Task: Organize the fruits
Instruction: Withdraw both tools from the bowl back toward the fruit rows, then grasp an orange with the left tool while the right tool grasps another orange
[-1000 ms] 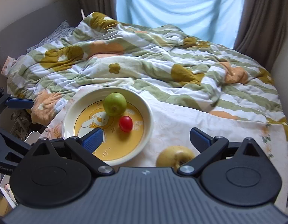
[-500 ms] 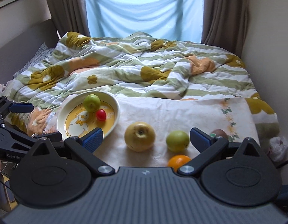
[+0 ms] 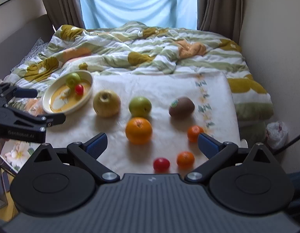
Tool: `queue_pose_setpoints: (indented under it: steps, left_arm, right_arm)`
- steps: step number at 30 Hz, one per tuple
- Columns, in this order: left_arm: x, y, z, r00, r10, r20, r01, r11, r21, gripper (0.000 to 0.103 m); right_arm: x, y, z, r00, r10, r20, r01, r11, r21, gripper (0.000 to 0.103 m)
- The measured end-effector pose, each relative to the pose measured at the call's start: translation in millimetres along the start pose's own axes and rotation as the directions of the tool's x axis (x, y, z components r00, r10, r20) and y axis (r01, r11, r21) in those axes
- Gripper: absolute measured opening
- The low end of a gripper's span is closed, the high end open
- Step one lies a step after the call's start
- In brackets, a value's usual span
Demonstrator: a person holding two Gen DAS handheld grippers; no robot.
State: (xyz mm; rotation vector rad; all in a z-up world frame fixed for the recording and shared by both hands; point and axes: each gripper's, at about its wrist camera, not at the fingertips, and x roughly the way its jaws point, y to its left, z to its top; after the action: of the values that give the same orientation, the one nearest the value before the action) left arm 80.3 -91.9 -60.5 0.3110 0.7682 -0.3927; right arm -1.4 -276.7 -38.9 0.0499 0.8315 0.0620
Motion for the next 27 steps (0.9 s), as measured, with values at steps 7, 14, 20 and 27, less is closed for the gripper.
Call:
queue_pose_setpoints:
  steps: [7,14,20,27]
  left_arm:
    - [32,-39,6,0.999,-0.040,-0.031,0.041,0.999,0.027,0.103]
    - [68,-64,10,0.995,-0.065,-0.072,0.069,0.996,0.060,0.103]
    - [98,-79,11,0.990,-0.088,-0.106,0.097,0.992,0.080,0.101]
    - [123,-90,12,0.986,-0.092,-0.136,0.106,0.989,0.101,0.097]
  right_arm:
    - [6,-33,-34,0.997,0.013,-0.075,-0.012,1.000,0.023,0.103]
    - [20,-47,-56,0.989,0.046,-0.143,-0.039,0.998,0.052,0.103]
    - [36,-50,-67,0.979,0.082,-0.189,-0.067,0.994,0.083,0.103]
    - [48,-50,-74,0.969,0.105,-0.224,-0.084,0.991,0.101,0.103]
